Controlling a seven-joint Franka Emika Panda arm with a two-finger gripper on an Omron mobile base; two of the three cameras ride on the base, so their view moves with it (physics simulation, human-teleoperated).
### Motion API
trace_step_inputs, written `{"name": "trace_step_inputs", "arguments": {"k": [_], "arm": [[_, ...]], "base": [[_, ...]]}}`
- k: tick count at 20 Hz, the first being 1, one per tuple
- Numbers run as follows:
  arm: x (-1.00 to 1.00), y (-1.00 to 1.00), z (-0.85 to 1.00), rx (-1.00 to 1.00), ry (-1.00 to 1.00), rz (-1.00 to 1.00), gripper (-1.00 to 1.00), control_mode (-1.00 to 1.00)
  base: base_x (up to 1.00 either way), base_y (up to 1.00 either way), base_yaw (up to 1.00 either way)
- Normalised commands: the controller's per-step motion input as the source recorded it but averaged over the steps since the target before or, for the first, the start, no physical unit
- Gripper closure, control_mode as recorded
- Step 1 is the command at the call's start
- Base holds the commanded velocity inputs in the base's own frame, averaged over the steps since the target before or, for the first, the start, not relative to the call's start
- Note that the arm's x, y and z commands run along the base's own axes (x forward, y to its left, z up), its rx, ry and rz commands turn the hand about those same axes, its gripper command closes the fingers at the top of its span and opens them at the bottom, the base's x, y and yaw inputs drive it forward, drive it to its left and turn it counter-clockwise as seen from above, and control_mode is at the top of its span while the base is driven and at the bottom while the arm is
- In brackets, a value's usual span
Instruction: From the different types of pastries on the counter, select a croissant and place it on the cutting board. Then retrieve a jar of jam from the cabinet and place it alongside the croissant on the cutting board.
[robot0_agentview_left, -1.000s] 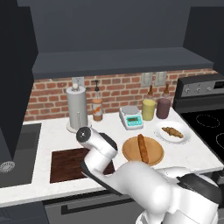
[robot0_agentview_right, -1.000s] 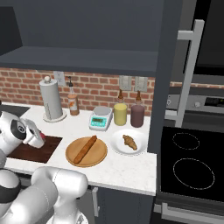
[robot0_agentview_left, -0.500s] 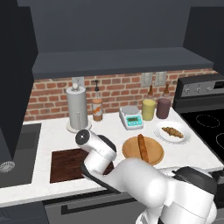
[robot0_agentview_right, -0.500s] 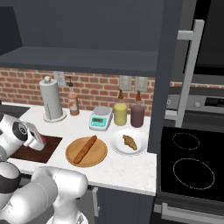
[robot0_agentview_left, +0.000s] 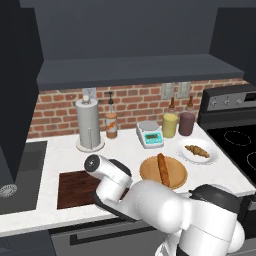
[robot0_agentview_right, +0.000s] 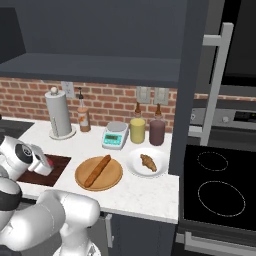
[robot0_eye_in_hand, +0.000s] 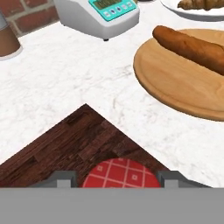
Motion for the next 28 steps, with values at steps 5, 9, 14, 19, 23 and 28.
{"name": "trace_step_inputs", "arguments": {"k": [5, 9, 14, 19, 23, 28], "arm": [[0.02, 0.0, -0.06, -0.03, 0.01, 0.0, 1.0, -1.0], [0.0, 0.0, 0.0, 0.0, 0.0, 0.0, 1.0, -1.0], [0.0, 0.0, 0.0, 0.0, 0.0, 0.0, -1.0, -1.0], [0.0, 0.0, 0.0, 0.0, 0.0, 0.0, -1.0, -1.0], [0.0, 0.0, 0.0, 0.0, 0.0, 0.0, -1.0, -1.0], [0.0, 0.0, 0.0, 0.0, 0.0, 0.0, -1.0, -1.0]], "base": [[0.0, 0.0, 0.0], [0.0, 0.0, 0.0], [0.0, 0.0, 0.0], [0.0, 0.0, 0.0], [0.0, 0.0, 0.0], [0.0, 0.0, 0.0]]}}
